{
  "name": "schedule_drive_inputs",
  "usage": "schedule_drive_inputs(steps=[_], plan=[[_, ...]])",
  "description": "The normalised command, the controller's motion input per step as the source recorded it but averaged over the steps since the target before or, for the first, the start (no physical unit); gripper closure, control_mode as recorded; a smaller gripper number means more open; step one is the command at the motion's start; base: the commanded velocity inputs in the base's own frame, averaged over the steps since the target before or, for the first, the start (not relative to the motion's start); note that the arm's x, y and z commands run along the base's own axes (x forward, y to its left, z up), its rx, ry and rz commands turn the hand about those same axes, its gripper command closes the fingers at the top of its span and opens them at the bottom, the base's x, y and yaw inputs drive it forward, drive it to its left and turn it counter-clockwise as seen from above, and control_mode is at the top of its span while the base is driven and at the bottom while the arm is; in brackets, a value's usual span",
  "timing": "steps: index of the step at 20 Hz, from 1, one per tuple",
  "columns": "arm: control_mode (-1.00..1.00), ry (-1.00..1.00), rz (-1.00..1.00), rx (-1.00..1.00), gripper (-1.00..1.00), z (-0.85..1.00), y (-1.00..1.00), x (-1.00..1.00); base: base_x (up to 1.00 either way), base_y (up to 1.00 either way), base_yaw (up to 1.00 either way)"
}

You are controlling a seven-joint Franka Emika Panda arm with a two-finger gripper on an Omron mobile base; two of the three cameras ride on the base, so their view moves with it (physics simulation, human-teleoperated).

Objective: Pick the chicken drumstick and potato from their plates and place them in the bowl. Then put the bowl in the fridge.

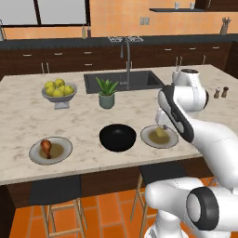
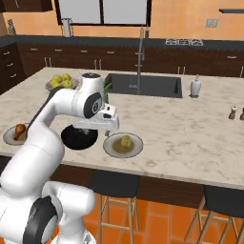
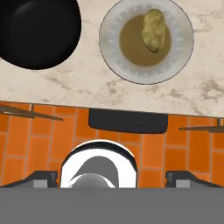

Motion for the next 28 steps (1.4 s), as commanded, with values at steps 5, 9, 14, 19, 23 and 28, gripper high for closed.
schedule_drive_inputs(steps=[5, 9, 14, 19, 23, 28], plan=[[-1.0, 0.21, 0.0, 0.0, -1.0, -0.43, -0.64, 0.97, 0.0, 0.0, 0.0], [-1.0, 0.06, 0.02, 0.02, -1.0, -0.53, -0.39, 1.0, 0.0, 0.0, 0.0], [-1.0, 0.01, 0.04, 0.03, -1.0, -0.61, -0.13, 0.99, 0.0, 0.0, 0.0], [-1.0, 0.08, 0.03, 0.03, -1.0, -0.66, 0.0, 0.94, 0.0, 0.0, 0.0], [-1.0, 0.03, 0.01, 0.0, -1.0, -0.6, -0.01, 0.42, 0.0, 0.0, 0.0], [-1.0, 0.05, 0.05, 0.0, -1.0, -0.37, -0.05, 0.06, 0.0, 0.0, 0.0]])
